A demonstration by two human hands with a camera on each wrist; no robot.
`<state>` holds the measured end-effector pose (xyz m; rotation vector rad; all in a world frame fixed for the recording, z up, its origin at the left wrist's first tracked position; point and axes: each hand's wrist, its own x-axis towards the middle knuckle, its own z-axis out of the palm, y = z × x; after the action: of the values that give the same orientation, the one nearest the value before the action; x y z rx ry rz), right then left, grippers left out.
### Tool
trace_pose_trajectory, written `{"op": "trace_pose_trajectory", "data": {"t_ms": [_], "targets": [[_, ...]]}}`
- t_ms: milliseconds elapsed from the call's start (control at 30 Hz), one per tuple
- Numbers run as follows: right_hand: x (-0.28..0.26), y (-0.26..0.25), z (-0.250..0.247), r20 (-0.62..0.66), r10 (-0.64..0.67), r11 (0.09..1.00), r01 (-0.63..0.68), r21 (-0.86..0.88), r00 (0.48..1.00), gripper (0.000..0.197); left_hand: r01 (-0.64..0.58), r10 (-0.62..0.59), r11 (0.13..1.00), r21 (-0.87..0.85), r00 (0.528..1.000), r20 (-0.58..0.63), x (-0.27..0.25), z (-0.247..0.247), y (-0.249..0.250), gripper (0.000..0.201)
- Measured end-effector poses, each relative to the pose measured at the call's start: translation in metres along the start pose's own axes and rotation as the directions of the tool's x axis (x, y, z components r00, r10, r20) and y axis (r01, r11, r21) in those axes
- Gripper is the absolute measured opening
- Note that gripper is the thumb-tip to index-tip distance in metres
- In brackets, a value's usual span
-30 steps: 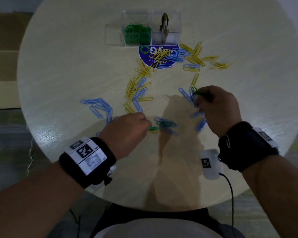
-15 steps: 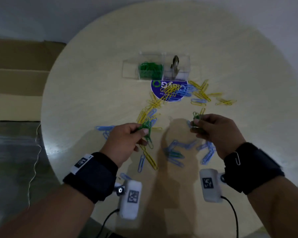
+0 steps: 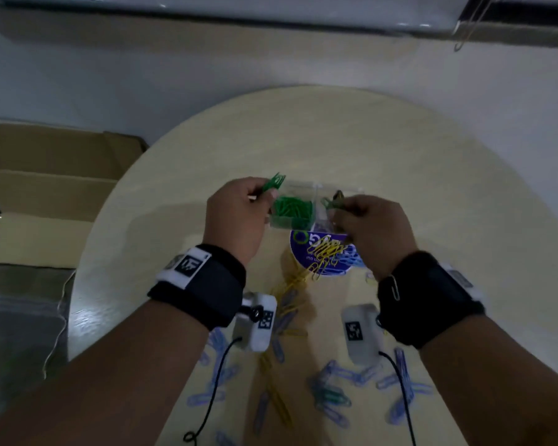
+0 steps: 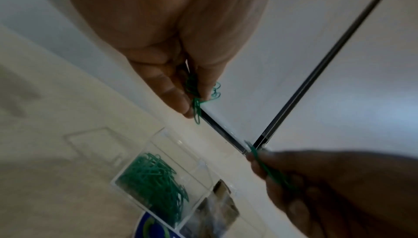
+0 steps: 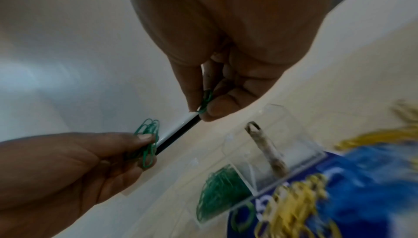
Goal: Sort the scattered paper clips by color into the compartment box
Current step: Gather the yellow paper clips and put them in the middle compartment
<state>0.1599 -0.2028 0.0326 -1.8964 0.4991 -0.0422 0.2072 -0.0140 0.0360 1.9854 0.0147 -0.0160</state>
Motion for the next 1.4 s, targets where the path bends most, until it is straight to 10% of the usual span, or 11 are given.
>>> {"op": "trace_pose_trajectory", "data": {"t_ms": [267, 433, 533, 633, 833, 1000, 1167, 1400], "targets": [[0.018, -0.012, 0.021, 0.053, -0.065, 0.963, 0.077, -0.257, 0.996, 0.046, -0.005, -0.013, 0.984, 0.180, 0.995, 0.102, 0.012, 0.004, -0.018, 0.033], [-0.067, 0.015, -0.020, 0.000, -0.142, 0.939, 0.134, -0.316, 0.990, 0.013, -0.189, 0.155, 0.958, 0.214, 0.974, 0.168, -0.048, -0.025, -0.027, 0.024], [-0.140, 0.054, -0.043, 0.113, -0.102, 0.866, 0.144, -0.478, 0.988, 0.020, -0.518, 0.308, 0.817, 0.254, 0.765, 0.566, -0.127, -0.030, -0.042, 0.020], [-0.195, 0.095, -0.055, 0.203, -0.128, 0.676, 0.236, -0.698, 0.971, 0.036, -0.647, 0.200, 0.707, 0.286, 0.570, 0.797, -0.195, -0.029, -0.065, 0.026], [-0.234, 0.132, -0.045, 0.519, -0.076, 0.526, 0.477, -0.705, 0.851, 0.069, -0.643, 0.169, 0.669, 0.371, 0.619, 0.767, -0.228, -0.038, -0.085, 0.032], [-0.215, 0.143, -0.045, 0.459, -0.107, 0.514, 0.444, -0.734, 0.882, 0.081, -0.628, 0.246, 0.619, 0.472, 0.726, 0.643, -0.220, -0.037, -0.079, 0.030], [-0.202, 0.135, -0.062, 0.281, -0.228, 0.637, 0.361, -0.681, 0.932, 0.059, -0.750, 0.340, 0.535, 0.389, 0.613, 0.713, -0.219, 0.000, -0.068, 0.033], [-0.218, 0.145, -0.069, 0.319, -0.165, 0.581, 0.353, -0.733, 0.933, 0.059, -0.648, 0.320, 0.577, 0.498, 0.740, 0.592, -0.198, -0.002, -0.078, 0.031]]}}
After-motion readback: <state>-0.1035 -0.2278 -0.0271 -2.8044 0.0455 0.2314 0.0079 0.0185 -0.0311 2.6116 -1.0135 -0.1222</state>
